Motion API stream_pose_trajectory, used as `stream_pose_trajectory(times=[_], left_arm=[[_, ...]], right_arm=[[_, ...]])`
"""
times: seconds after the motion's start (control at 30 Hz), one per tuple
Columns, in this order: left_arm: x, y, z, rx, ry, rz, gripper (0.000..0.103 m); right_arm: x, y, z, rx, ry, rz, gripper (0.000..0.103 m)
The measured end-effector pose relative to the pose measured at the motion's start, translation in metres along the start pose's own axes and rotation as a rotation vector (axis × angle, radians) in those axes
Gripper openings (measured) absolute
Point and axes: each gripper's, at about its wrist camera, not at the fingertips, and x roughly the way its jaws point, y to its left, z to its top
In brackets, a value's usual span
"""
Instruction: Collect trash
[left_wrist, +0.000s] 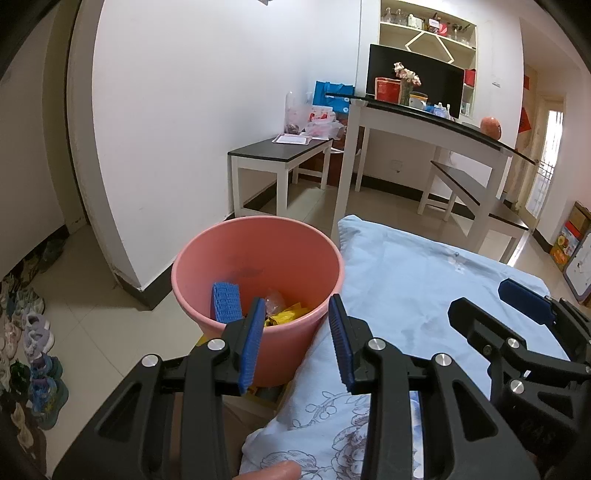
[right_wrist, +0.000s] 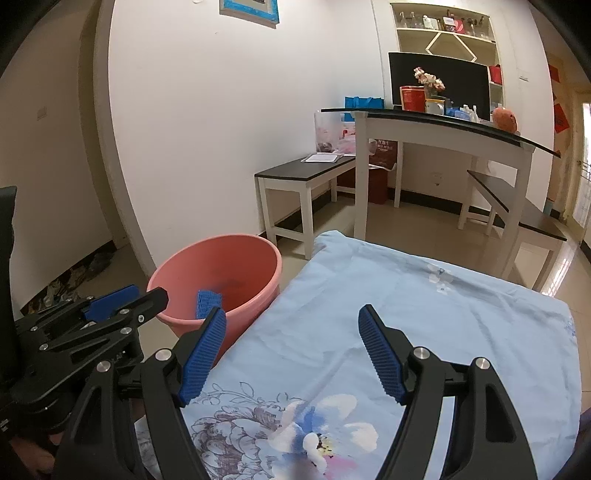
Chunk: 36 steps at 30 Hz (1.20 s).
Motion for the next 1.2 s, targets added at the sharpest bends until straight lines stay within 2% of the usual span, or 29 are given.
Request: stream_pose_trajectory(times=[1.2], left_arm=[[0.006, -0.009, 0.001, 0.032, 0.012, -0.014, 0.036]], right_arm=[[-0.005, -0.012, -0.003, 0.013, -0.001, -0.023, 0.073]])
